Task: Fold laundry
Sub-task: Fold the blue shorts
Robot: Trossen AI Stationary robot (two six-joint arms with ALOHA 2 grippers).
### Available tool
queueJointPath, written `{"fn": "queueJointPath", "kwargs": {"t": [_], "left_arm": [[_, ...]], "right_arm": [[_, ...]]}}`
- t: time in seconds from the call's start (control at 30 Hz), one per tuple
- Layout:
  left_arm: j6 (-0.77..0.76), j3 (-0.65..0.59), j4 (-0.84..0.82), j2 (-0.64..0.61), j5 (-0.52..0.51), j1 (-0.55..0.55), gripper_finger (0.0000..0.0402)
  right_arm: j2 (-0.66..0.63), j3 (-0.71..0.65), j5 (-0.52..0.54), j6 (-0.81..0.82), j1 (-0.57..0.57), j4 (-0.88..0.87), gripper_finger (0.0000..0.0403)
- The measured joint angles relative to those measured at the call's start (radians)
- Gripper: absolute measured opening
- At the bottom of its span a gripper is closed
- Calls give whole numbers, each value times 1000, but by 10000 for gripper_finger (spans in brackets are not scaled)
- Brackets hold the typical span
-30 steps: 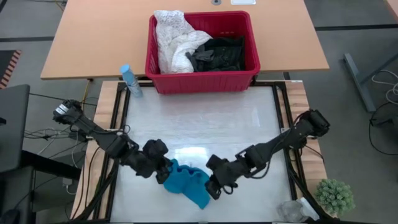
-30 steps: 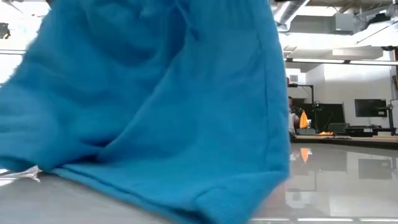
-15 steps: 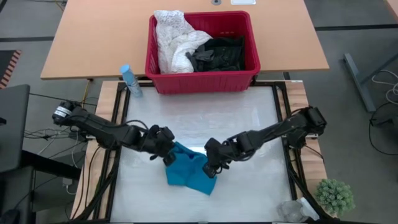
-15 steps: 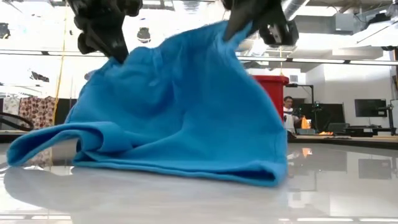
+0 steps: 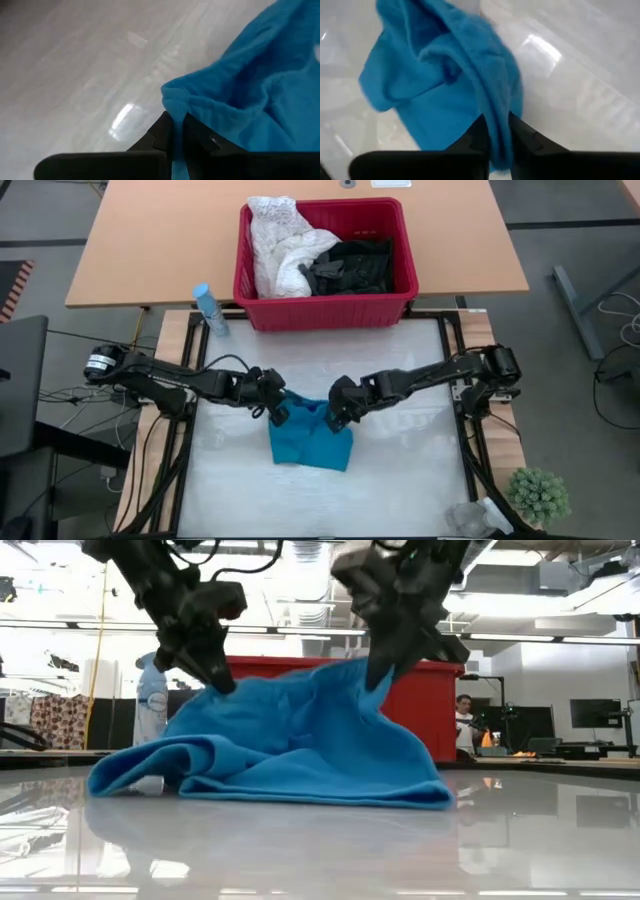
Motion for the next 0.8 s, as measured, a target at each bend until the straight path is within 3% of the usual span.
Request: {"fn": "queueJointPath", "kwargs": {"t": [0.23,0.47,0.67,0.73,0.8], "left_arm": [[85,-28,22,0,-62,70,50],[264,-27,67,0,-16,126,115],[364,-27,62,0,-52,168,169],[364,-27,62,-5,9,180,177],[371,-27,69,-13,153,186,179]], "right_arm": [[0,-24,4,-66,-73,6,105],[0,-25,9,-180,-116,38,134],[0,-25,32,-223,-142,9,158],[0,-25,32,-262,-147,-8,164],[0,-25,30,-309,-147,-10,169]]}}
